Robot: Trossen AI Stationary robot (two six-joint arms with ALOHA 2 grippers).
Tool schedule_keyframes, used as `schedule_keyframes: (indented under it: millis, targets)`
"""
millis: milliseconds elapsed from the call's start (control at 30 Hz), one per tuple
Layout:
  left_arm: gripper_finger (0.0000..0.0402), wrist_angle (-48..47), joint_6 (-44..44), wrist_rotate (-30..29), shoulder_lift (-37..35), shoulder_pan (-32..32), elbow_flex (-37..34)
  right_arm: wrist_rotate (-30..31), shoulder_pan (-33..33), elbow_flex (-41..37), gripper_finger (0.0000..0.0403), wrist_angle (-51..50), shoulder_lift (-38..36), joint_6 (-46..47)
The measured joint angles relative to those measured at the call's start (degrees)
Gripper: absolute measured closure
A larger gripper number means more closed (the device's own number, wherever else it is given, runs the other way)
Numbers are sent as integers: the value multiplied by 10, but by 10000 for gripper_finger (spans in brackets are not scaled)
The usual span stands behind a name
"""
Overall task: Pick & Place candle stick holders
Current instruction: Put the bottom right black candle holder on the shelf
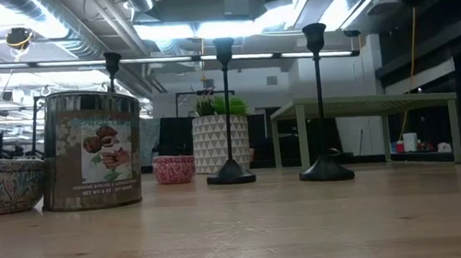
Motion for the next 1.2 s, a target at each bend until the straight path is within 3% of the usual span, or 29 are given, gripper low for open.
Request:
schedule_keyframes:
  millis: [533, 700, 900, 1200]
  targets:
    - [389, 0, 0, 0, 0, 0, 0, -4, -77, 0, 396, 32, 117, -18]
    - [391, 0, 0, 0, 0, 0, 0, -34, -100, 0, 389, 36, 132, -6]
    - [393, 0, 0, 0, 0, 0, 0, -64, -127, 0, 347, 34, 148, -6]
    - [390, 0, 0, 0, 0, 0, 0, -102, -142, 0, 240, 1, 140, 23]
